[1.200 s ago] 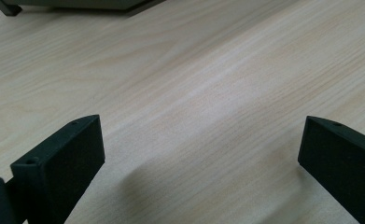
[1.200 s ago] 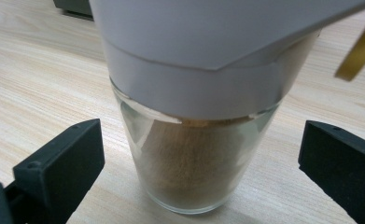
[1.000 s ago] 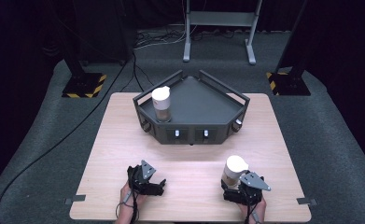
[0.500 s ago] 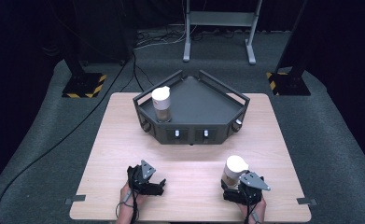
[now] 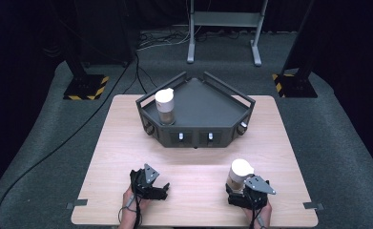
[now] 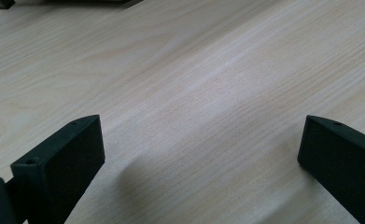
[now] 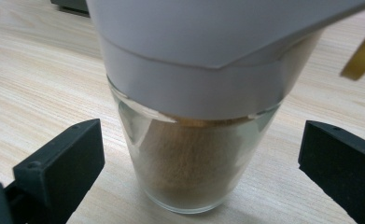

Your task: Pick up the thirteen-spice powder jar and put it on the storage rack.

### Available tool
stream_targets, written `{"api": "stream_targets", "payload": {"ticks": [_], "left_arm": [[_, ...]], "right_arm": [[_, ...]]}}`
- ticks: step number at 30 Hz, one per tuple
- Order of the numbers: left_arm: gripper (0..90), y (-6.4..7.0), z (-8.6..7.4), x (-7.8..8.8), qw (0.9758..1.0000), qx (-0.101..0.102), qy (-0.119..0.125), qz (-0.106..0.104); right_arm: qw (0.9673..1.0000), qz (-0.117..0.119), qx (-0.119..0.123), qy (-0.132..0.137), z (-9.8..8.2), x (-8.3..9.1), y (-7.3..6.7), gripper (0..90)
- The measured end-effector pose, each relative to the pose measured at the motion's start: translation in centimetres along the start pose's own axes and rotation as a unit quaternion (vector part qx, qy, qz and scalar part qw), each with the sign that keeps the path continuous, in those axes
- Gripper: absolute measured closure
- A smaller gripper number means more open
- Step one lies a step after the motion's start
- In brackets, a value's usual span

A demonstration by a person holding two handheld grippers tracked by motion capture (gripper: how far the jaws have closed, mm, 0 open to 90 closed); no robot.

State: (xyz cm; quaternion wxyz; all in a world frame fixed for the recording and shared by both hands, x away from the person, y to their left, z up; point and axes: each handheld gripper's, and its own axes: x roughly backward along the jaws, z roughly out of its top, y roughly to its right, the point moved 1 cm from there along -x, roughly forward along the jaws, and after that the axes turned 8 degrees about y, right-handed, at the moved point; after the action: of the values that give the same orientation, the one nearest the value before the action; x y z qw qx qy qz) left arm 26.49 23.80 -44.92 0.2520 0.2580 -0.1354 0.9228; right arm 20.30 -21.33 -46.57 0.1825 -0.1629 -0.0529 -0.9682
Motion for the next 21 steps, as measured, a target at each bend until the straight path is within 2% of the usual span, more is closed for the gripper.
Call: {"api": "stream_targets", "payload": {"ticks": [14,21], "left_arm": [[0.2,0.08,0.00,-0.01,1.0000,-0.002,0.001,0.001],[0.1,0.25,-0.06,0.02,1.0000,-0.006,0.003,0.003]], "right_arm": [[0.9999,-0.010,0.008,-0.001,0.09,-0.15,-0.49,0.0],[1.0000,-0.002,0.008,0.005,0.18,-0.76,-0.19,0.0]]}}
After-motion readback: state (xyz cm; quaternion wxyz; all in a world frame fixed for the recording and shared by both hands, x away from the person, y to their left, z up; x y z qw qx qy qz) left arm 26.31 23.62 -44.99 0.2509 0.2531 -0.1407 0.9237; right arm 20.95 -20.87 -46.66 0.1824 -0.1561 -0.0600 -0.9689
